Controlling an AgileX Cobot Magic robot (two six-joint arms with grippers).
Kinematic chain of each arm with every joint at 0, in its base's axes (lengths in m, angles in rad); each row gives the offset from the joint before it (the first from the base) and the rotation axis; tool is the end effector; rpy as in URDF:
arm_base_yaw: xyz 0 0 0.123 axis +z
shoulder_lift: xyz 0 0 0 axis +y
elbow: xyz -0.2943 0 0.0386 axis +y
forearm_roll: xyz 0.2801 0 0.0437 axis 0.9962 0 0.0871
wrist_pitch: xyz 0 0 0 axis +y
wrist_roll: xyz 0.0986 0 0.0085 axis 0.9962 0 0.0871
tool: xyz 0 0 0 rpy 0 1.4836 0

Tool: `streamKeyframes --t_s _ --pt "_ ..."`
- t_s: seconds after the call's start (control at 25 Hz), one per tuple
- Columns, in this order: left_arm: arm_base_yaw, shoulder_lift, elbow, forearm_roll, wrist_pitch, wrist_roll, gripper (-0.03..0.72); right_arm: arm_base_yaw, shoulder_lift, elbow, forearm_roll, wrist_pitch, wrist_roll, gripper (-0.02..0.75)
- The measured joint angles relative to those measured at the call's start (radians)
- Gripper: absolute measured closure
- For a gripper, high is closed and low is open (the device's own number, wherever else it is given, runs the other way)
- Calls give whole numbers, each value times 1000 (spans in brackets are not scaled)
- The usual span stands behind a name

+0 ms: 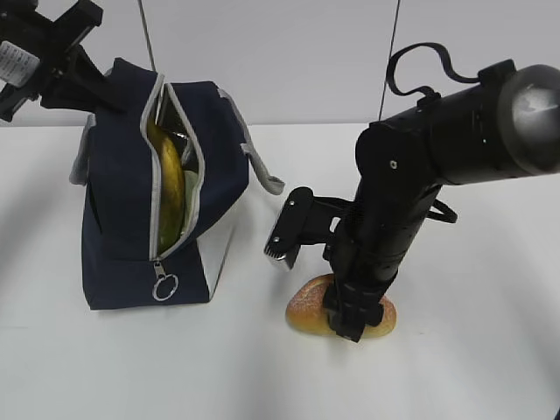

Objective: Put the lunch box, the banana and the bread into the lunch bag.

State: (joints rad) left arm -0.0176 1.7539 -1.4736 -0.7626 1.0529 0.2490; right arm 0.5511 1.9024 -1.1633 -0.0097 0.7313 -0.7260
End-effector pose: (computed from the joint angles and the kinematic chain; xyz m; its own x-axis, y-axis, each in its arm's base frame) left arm 0.4077 -0.0666 0.2994 -0.9282 -0.1369 -0.3459 0.1124 0.7832 -0.6116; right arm 0.3301 0.2021 0.1351 -0.2722 -0.9528 -0.1343 -0.9485 0.2892 -0.1296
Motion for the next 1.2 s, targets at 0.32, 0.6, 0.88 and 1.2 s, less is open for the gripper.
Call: streamKeyframes --t_s 0.32,0.6,0.88,1.2 --pt "0 0 0 1 0 1 691 0 -15 -104 0 181 6 377" --pt "0 0 0 1 0 1 691 0 -100 -196 0 402 60 383" --pt "0 0 0 0 0 1 691 0 -149 -387 43 488 153 384" --pt "0 0 0 -2 0 1 691 0 -147 -539 336 290 202 384"
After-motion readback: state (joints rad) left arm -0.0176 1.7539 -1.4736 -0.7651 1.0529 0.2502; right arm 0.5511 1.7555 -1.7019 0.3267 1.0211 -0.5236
